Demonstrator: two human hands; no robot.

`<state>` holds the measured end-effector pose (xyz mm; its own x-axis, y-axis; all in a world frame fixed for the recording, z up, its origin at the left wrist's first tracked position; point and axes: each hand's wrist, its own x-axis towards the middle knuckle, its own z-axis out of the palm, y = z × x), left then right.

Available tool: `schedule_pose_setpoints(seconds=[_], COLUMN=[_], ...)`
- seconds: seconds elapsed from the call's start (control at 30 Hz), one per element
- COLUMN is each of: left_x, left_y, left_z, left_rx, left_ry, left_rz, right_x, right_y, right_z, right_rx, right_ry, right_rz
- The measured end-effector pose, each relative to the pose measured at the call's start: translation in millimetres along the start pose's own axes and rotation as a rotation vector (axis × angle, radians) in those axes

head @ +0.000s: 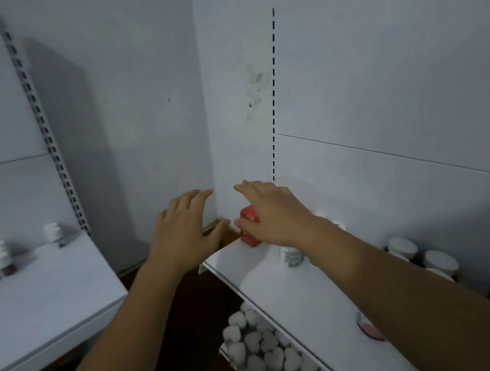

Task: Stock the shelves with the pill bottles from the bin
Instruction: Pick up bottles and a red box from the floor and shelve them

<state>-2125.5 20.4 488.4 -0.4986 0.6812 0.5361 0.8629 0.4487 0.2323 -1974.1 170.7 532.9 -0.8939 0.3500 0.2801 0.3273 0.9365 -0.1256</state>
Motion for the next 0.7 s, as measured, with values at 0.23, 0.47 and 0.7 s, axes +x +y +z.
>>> schedule_pose_setpoints(seconds=[0.23,0.47,0.7], left_x=[-139.5,-299.0,-456.2], left_y=[9.8,4.5,-40.1], left_z=[-97.3,-185.6,-251.6], left_rx=[0.209,0.382,0.474], left_ry=[-0.029,-0.116,-0.146], left_rz=[-0.139,-0.345,-0.608], right_x=[-85.6,-157.2,-215.1], right_y=[-80.2,-190.6,-311.7], right_z=[-9.5,16.6,71.9], right_rx=[0.022,0.142,0.238], right_ry=[0.003,-0.089,-0.249], right_rz=[-0.246,-0.453,-0.636])
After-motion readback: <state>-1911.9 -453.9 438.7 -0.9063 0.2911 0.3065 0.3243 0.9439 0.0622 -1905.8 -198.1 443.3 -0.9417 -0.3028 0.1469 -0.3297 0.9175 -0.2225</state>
